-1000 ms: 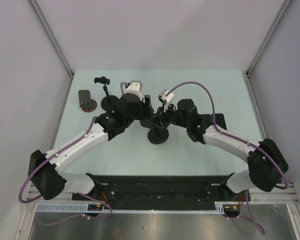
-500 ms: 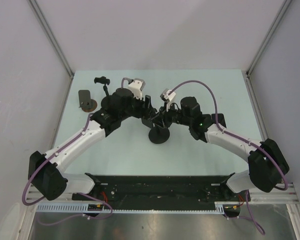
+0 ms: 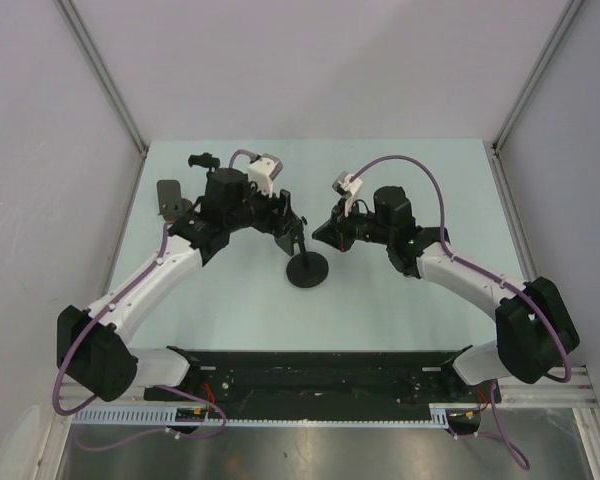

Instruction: Remove the phone from the phone stand

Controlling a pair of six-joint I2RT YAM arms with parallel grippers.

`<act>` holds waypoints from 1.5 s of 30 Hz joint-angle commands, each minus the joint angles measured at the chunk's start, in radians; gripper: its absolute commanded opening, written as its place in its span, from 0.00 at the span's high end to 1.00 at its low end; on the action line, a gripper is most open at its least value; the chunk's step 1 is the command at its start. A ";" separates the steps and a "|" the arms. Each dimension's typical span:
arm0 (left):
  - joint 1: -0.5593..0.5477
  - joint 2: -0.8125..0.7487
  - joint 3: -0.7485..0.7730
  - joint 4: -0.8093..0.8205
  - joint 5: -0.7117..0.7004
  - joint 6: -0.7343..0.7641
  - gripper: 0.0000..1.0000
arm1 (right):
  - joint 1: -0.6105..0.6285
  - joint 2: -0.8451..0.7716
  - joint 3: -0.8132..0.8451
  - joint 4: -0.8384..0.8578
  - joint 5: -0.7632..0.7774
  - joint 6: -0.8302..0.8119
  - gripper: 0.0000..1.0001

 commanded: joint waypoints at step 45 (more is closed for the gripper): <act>-0.159 -0.103 0.020 0.093 -0.445 -0.227 1.00 | 0.133 -0.009 -0.055 0.080 0.571 0.029 1.00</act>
